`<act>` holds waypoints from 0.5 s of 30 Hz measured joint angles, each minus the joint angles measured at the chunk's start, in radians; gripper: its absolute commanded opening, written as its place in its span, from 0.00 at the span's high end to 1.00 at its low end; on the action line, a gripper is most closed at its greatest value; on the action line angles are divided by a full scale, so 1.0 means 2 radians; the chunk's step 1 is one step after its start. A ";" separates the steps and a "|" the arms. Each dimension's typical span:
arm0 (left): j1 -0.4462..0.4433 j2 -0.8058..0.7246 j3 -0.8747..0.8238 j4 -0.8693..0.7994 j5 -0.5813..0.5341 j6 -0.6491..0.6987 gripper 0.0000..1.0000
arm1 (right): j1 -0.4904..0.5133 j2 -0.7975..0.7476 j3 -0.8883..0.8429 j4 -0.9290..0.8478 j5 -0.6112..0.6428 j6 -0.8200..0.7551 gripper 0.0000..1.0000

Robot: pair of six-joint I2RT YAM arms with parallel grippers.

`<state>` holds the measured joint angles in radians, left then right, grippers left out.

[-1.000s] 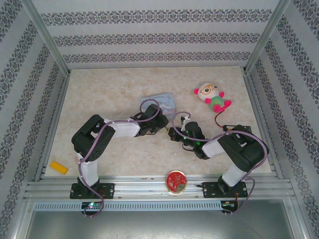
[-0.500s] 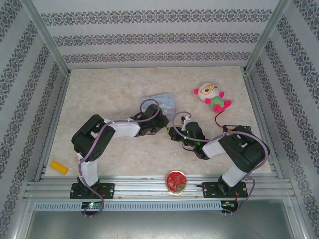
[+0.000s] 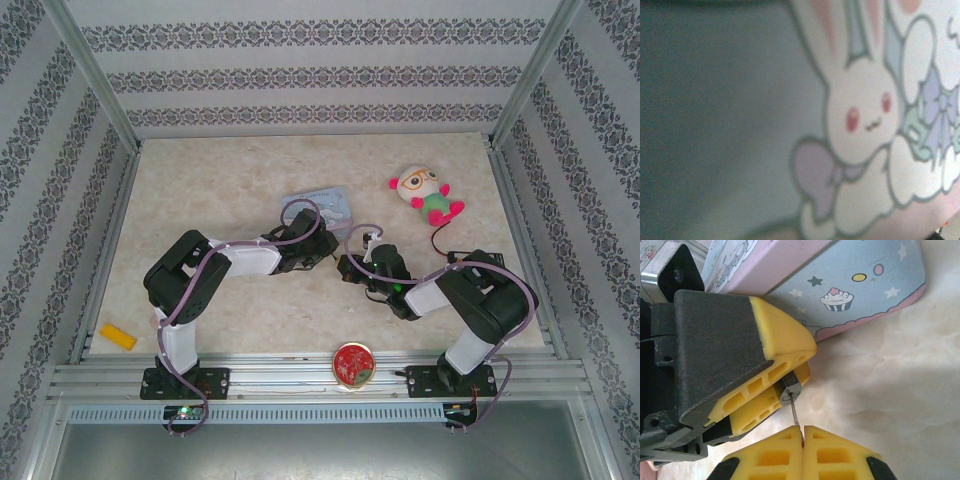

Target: Unlock the padlock with the key

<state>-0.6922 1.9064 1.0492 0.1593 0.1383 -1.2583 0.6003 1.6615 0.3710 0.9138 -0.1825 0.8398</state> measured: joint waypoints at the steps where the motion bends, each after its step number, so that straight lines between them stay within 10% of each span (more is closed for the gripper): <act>1: 0.000 0.000 0.000 0.001 0.000 0.000 1.00 | 0.000 0.001 0.001 0.000 0.000 0.001 1.00; 15: 0.004 0.002 0.001 0.004 -0.004 0.000 1.00 | -0.008 0.043 0.004 0.053 -0.019 0.030 1.00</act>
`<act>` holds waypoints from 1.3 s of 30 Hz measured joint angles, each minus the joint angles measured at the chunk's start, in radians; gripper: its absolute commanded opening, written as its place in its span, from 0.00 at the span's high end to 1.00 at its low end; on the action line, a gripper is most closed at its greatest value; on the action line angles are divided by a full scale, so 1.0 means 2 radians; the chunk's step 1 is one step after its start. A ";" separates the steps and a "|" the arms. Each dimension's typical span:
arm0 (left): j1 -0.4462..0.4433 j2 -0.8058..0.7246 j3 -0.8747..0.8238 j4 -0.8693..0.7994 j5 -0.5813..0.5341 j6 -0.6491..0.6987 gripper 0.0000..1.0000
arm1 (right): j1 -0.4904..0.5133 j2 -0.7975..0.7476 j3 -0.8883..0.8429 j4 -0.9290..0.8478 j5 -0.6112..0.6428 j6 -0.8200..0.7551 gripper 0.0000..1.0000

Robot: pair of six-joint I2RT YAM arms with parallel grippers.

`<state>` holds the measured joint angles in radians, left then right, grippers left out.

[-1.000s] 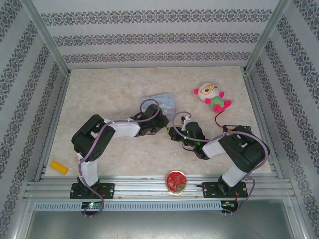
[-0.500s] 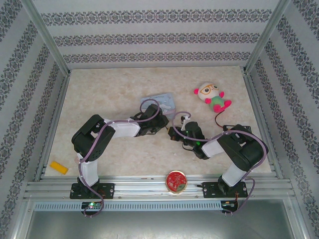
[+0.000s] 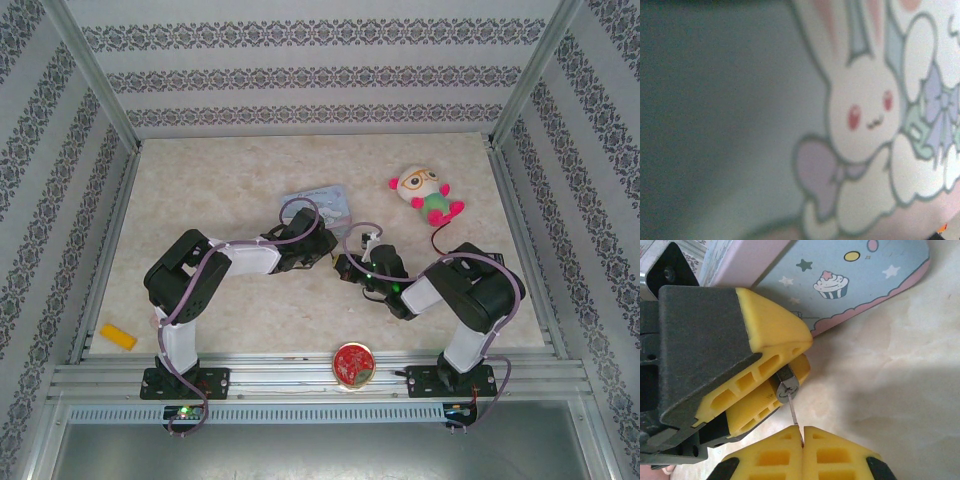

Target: Unlock the padlock with the key

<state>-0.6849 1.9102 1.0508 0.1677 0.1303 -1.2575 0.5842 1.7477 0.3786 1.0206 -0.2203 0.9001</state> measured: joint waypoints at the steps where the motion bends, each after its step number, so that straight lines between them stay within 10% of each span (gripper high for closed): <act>1: 0.000 0.000 0.000 0.000 0.000 0.000 1.00 | -0.002 0.000 0.000 0.001 -0.002 0.002 1.00; 39: 0.010 0.008 0.010 0.000 0.006 0.004 1.00 | -0.008 0.000 0.026 -0.031 -0.017 -0.102 1.00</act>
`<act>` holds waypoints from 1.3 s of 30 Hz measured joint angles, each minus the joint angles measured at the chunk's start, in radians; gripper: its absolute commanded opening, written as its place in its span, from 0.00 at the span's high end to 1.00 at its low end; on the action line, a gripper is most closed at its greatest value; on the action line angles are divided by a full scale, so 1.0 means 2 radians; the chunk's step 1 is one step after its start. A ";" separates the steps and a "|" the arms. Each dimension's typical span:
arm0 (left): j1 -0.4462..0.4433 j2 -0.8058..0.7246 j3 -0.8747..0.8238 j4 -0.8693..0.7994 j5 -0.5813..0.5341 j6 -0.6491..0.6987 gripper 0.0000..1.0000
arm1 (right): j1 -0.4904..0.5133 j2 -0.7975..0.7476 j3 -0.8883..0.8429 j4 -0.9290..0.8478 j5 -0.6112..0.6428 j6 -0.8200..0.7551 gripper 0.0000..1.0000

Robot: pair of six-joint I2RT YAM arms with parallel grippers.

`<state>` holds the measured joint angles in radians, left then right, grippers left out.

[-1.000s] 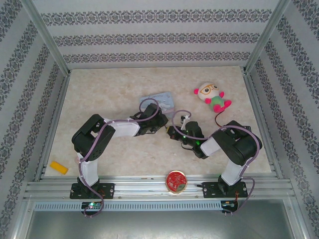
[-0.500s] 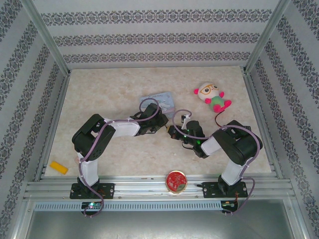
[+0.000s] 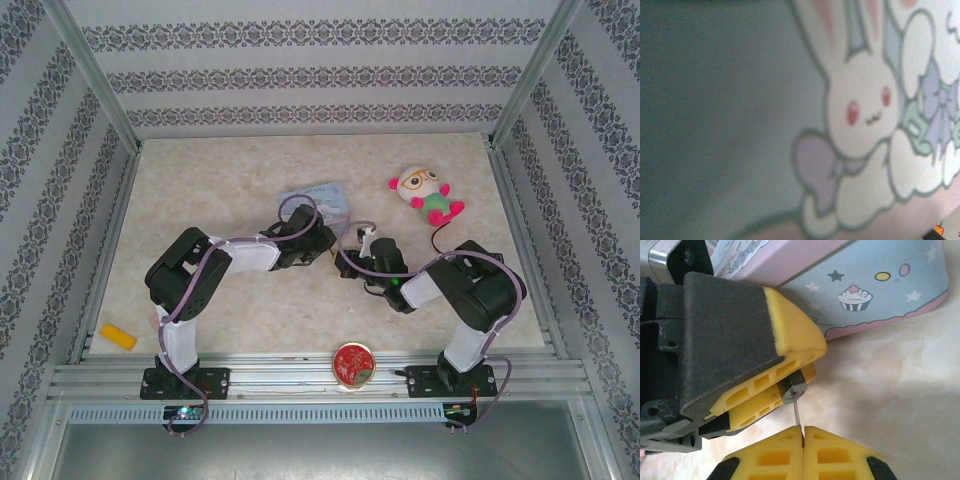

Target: Unlock the padlock with the key

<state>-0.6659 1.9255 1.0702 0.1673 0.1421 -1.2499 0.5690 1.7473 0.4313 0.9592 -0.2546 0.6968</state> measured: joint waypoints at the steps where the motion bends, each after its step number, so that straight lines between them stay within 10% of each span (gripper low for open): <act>1: 0.000 0.000 0.000 0.000 0.000 0.000 1.00 | 0.002 0.000 0.000 -0.001 0.002 -0.007 1.00; 39: 0.006 0.005 0.006 0.003 0.006 0.002 1.00 | -0.058 0.101 0.028 0.136 -0.106 0.086 1.00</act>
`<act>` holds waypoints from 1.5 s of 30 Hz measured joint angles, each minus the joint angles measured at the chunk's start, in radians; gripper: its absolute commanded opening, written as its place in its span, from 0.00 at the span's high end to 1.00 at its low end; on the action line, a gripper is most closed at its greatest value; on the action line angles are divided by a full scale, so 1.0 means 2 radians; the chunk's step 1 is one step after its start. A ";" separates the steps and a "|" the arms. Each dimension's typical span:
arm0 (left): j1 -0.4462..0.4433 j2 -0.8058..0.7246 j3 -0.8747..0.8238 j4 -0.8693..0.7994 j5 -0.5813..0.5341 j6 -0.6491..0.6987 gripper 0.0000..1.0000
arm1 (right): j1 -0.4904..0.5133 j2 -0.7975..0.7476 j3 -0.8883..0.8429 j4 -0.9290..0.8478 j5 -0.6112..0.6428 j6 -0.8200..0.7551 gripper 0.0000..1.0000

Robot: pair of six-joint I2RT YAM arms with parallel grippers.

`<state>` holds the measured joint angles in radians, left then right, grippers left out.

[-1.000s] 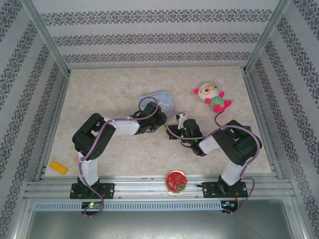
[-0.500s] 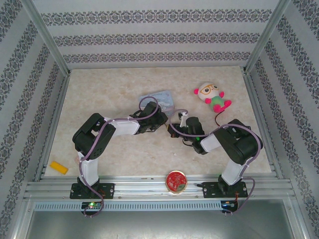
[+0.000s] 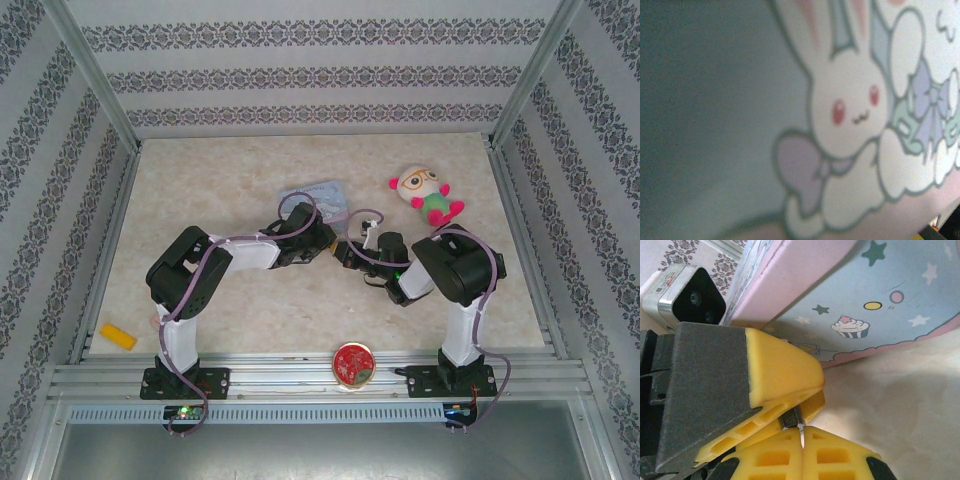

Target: Unlock the padlock with the key

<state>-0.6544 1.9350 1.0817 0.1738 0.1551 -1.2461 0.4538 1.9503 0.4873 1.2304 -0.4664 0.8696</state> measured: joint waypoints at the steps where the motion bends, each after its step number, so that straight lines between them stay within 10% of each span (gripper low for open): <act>1: 0.000 0.000 0.000 0.000 0.001 0.000 1.00 | 0.000 0.000 0.000 0.000 0.000 0.000 1.00; 12: 0.000 0.000 0.000 0.001 0.001 0.000 1.00 | 0.000 0.001 -0.002 0.004 0.000 0.000 1.00; 21: 0.000 0.000 -0.005 0.014 0.014 0.009 0.48 | 0.001 0.001 -0.015 0.024 0.008 0.005 1.00; 26: -0.006 -0.011 -0.024 0.039 0.021 0.019 0.00 | 0.001 -0.001 -0.021 0.037 0.029 0.015 1.00; 45: -0.019 -0.105 -0.122 0.136 0.002 0.100 0.01 | 0.014 0.001 -0.021 0.053 0.077 0.079 1.00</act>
<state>-0.6918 1.7252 0.8371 0.4450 0.1596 -1.0462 0.4824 1.9526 0.4446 1.3365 -0.3115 1.0267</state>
